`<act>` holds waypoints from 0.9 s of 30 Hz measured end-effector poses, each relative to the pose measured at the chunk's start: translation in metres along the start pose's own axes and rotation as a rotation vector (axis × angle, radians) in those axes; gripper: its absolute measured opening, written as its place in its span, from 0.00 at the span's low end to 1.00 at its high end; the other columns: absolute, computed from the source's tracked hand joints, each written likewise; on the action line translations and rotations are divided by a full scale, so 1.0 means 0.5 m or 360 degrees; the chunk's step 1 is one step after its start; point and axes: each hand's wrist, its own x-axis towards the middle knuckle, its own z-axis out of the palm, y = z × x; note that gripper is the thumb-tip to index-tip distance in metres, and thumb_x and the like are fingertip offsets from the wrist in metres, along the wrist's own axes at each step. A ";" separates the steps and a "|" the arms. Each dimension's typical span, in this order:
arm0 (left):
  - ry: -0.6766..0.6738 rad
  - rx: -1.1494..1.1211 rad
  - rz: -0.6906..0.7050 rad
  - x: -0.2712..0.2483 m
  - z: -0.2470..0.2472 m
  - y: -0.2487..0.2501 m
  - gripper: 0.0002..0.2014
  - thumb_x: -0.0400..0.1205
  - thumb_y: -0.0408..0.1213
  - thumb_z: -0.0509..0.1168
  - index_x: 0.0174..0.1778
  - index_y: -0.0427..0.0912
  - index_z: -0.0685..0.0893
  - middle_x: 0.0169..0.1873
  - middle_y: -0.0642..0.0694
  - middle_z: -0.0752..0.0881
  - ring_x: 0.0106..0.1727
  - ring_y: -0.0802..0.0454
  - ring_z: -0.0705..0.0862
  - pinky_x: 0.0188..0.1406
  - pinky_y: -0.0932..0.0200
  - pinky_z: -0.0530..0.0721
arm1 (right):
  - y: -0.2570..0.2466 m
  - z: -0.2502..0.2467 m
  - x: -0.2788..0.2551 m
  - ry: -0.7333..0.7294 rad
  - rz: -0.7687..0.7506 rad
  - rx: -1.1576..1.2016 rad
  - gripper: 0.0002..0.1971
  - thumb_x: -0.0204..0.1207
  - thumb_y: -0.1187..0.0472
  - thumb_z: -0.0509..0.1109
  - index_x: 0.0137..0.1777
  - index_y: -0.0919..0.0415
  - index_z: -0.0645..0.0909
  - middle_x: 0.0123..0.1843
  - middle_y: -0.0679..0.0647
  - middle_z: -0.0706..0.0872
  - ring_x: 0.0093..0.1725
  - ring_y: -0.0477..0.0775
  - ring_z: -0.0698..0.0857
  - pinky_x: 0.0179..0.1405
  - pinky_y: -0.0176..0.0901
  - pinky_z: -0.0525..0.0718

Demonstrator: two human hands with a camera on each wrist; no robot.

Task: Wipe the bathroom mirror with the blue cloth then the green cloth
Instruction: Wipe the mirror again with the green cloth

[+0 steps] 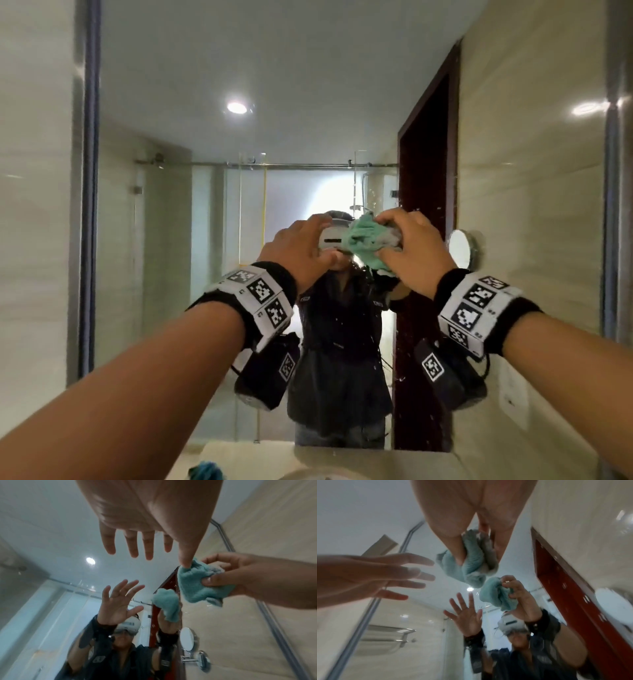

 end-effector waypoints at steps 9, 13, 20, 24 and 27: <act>0.0150 0.0687 -0.0071 0.132 -0.029 -0.025 0.46 0.73 0.62 0.68 0.80 0.59 0.47 0.82 0.51 0.46 0.82 0.46 0.46 0.78 0.34 0.54 | -0.022 0.024 0.098 0.0132 -0.0361 -0.0955 0.19 0.77 0.62 0.63 0.66 0.46 0.75 0.65 0.43 0.78 0.62 0.51 0.72 0.59 0.47 0.74; 0.0018 0.0748 -0.0178 0.169 -0.025 -0.036 0.58 0.66 0.68 0.70 0.80 0.60 0.37 0.82 0.51 0.37 0.82 0.43 0.39 0.76 0.29 0.50 | -0.019 0.027 0.104 0.0081 -0.0349 -0.0992 0.25 0.77 0.64 0.63 0.72 0.43 0.69 0.69 0.42 0.73 0.63 0.51 0.68 0.50 0.44 0.78; 0.0010 0.0749 -0.0190 0.188 0.025 -0.067 0.68 0.58 0.70 0.74 0.77 0.62 0.27 0.77 0.50 0.23 0.80 0.41 0.27 0.74 0.23 0.45 | 0.007 0.054 0.078 -0.0093 -0.0389 -0.1183 0.33 0.77 0.61 0.67 0.79 0.44 0.59 0.78 0.50 0.58 0.68 0.56 0.65 0.59 0.46 0.77; 0.0030 0.0768 -0.0160 0.189 0.020 -0.071 0.68 0.56 0.72 0.73 0.77 0.63 0.27 0.77 0.52 0.23 0.80 0.42 0.29 0.74 0.24 0.46 | 0.002 0.016 0.127 0.0112 -0.0433 -0.1231 0.25 0.79 0.53 0.65 0.75 0.38 0.64 0.71 0.50 0.70 0.61 0.52 0.72 0.57 0.43 0.78; 0.0060 0.0761 -0.0142 0.185 0.021 -0.073 0.68 0.56 0.72 0.73 0.77 0.63 0.27 0.77 0.52 0.24 0.80 0.42 0.30 0.73 0.24 0.46 | -0.002 -0.003 0.177 0.0398 -0.0279 -0.1051 0.20 0.79 0.53 0.60 0.72 0.41 0.72 0.65 0.52 0.74 0.61 0.54 0.72 0.60 0.45 0.74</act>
